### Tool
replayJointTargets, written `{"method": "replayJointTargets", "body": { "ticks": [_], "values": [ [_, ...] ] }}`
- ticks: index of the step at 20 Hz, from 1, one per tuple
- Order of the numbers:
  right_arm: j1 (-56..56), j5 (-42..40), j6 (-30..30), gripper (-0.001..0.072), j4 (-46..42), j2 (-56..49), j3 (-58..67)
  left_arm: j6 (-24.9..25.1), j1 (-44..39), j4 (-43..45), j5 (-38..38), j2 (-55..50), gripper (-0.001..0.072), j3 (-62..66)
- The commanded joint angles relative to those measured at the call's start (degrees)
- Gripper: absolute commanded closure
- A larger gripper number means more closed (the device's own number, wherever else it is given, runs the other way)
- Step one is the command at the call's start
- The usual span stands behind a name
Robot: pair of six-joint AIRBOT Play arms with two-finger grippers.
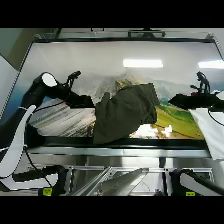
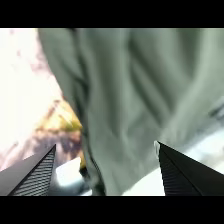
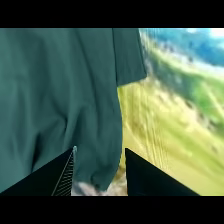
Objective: Fold the shirts.
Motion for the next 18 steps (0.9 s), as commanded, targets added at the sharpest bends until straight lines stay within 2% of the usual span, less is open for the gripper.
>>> {"method": "replayJointTargets", "body": {
  "ticks": [1,4,8,9,10,12,13,14,16,18],
  "values": [
    [-0.5,0.5,-8.6,0.0346,10.3,-13.9,5.2,4.7,0.5,-7.9,9.6,-3.9,0.0010,-6.3],
    [1.7,0.7,-12.6,0.0346,16.2,-20.3,5.6,6.1,-2.0,-9.3,11.2,-10.8,0.0009,-3.6],
    [6.0,-0.7,-14.6,0.0346,17.9,-25.9,6.7,6.0,-5.2,-9.2,11.2,-18.8,0.0010,5.0],
    [7.1,-0.7,-14.6,0.0347,17.9,-26.9,7.3,5.5,-5.7,-9.2,11.1,-20.2,0.0038,7.3],
    [7.9,-0.7,-14.6,0.0348,17.9,-27.6,7.8,5.0,-6.1,-9.2,11.0,-21.4,0.0156,9.2],
    [9.2,-0.7,-14.6,0.0351,18.3,-28.4,8.6,4.5,-6.4,-9.3,9.1,-23.4,0.0491,12.5],
    [9.4,-0.3,-14.6,0.0439,19.5,-28.5,8.8,4.5,-6.4,-9.2,8.2,-23.8,0.0643,13.6],
    [9.4,0.7,-14.6,0.0583,20.7,-28.5,9.4,4.3,-6.4,-9.3,7.7,-23.9,0.0703,14.3],
    [9.4,4.1,-14.6,0.0686,21.7,-28.4,11.8,4.1,-5.8,-9.3,6.3,-23.2,0.0704,15.9],
    [9.3,7.6,-14.6,0.0687,21.7,-28.2,15.1,4.1,-5.5,-9.2,6.3,-21.1,0.0704,17.0]
  ]
}}
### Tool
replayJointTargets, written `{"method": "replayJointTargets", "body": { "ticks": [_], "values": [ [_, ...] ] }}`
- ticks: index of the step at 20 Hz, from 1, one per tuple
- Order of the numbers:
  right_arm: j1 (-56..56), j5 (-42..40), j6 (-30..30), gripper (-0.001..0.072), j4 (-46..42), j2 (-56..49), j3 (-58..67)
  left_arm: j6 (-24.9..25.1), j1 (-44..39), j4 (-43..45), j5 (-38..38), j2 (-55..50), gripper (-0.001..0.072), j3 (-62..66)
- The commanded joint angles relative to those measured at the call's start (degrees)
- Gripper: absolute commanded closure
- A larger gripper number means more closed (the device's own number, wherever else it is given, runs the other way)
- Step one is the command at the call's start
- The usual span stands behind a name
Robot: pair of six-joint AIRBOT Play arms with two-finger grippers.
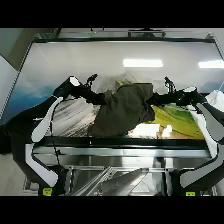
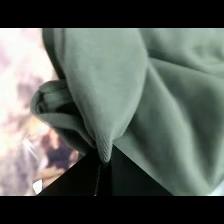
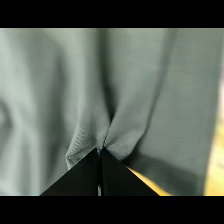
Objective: Fold the shirts.
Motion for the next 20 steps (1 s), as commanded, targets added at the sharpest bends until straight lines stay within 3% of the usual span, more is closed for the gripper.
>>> {"method": "replayJointTargets", "body": {
  "ticks": [1,6,11,17,20],
  "values": [
    [0.2,6.6,0.2,0.0687,1.7,0.5,5.2,-0.3,0.7,-0.1,-1.2,2.6,0.0704,3.0],
    [-1.4,8.3,0.5,0.0689,1.6,10.7,8.1,-0.3,3.6,-0.1,-1.3,13.6,0.0704,5.3],
    [-3.6,7.9,-0.2,0.0689,1.7,28.9,8.2,-0.2,6.0,0.0,-3.3,27.7,0.0703,11.3],
    [-4.2,-1.3,-2.8,0.0689,1.6,55.4,9.3,-0.3,6.3,0.3,-2.7,43.9,0.0700,26.6],
    [-4.2,-2.5,-2.8,0.0689,1.6,61.2,13.7,-0.2,6.3,0.7,0.9,47.4,0.0685,34.6]
  ]
}}
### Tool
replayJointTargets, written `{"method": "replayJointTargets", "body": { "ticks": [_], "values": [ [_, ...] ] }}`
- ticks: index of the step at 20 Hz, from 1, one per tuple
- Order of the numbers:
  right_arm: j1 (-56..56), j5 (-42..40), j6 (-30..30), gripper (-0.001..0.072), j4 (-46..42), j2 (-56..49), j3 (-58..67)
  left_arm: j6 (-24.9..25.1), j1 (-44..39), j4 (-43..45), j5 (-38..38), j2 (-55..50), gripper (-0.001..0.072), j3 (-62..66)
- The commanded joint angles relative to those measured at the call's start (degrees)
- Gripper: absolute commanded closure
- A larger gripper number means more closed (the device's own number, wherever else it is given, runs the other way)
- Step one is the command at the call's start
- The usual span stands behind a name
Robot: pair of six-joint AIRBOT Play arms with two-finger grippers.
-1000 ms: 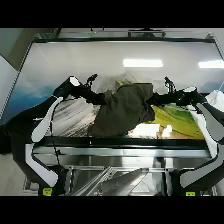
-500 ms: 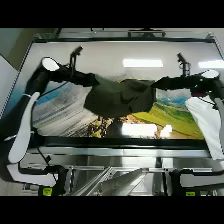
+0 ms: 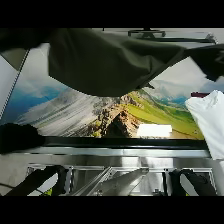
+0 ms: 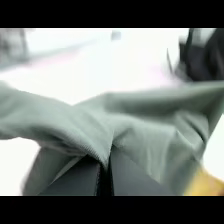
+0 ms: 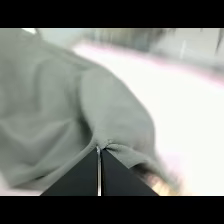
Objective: Fold the shirts.
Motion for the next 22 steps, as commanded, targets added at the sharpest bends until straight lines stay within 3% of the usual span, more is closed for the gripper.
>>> {"method": "replayJointTargets", "body": {
  "ticks": [1,4,7,11,13,17,18,20,21,22],
  "values": [
    [-0.1,-3.1,-0.4,0.0689,-0.1,7.3,4.6,-0.1,0.1,2.2,2.8,3.9,0.0685,9.0],
    [0.0,-2.1,0.8,0.0689,-0.1,5.1,5.7,-1.4,0.1,4.8,1.1,-0.1,0.0683,8.2],
    [0.1,4.1,3.8,0.0689,-0.2,-2.4,5.1,-1.4,0.1,4.7,-1.4,-7.6,0.0683,1.0],
    [1.3,7.5,4.8,0.0688,-0.4,-14.0,-4.9,-0.9,-0.1,4.5,-3.2,-21.3,0.0683,-8.4],
    [2.6,4.4,3.5,0.0688,-1.8,-20.5,-12.4,1.0,-0.8,4.5,-2.7,-28.8,0.0683,-12.1],
    [4.6,-10.6,-0.6,0.0687,-3.1,-36.3,-20.9,3.1,-1.6,4.4,3.8,-43.0,0.0682,-13.6],
    [4.5,-13.2,-0.6,0.0687,-2.7,-39.9,-20.9,3.1,-1.6,4.5,4.9,-45.6,0.0542,-12.5],
    [4.5,-17.0,-0.6,0.0686,-2.5,-43.9,-20.1,2.4,-0.7,4.5,2.6,-49.2,0.0078,-8.0],
    [4.2,-16.9,-0.6,0.0651,-3.0,-44.6,-19.3,0.9,-0.2,4.5,-0.6,-50.2,-0.0013,-5.3],
    [3.4,-15.8,-0.6,0.0415,-3.5,-44.4,-18.3,0.0,0.3,4.5,-4.8,-50.3,-0.0013,-2.9]
  ]
}}
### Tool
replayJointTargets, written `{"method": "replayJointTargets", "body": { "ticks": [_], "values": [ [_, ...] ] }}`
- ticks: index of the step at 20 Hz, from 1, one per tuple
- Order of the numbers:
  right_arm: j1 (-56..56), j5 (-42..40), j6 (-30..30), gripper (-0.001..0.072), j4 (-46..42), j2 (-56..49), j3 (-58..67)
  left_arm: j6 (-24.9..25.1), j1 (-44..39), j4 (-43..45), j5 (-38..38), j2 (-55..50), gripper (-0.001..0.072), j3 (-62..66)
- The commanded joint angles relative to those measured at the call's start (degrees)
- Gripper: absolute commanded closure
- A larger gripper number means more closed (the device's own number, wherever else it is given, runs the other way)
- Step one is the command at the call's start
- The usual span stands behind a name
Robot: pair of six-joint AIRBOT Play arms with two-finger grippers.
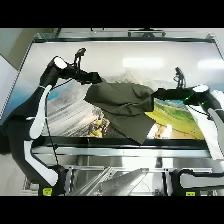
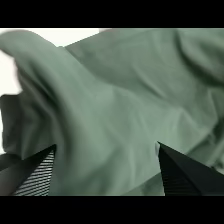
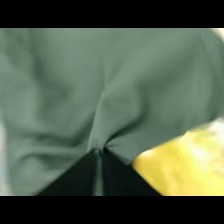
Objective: Fold the shirts.
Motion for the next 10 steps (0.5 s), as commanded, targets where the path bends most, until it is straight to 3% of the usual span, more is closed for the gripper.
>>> {"method": "replayJointTargets", "body": {
  "ticks": [1,4,6,10],
  "values": [
    [-1.7,-1.1,-0.6,0.0240,-2.3,-3.8,2.5,-2.7,1.6,0.0,-10.3,-3.9,-0.0013,7.1],
    [-6.3,4.3,2.6,0.0234,-8.7,-3.3,9.6,-8.2,2.7,0.0,-21.6,-1.3,-0.0011,9.0],
    [-9.4,4.5,4.6,0.0234,-11.8,-3.5,12.2,-9.9,1.3,0.1,-25.9,2.6,-0.0011,3.0],
    [-12.4,6.3,4.7,0.0235,-12.2,-7.1,14.3,-10.0,-5.6,0.0,-20.9,12.1,-0.0003,-18.0]
  ]
}}
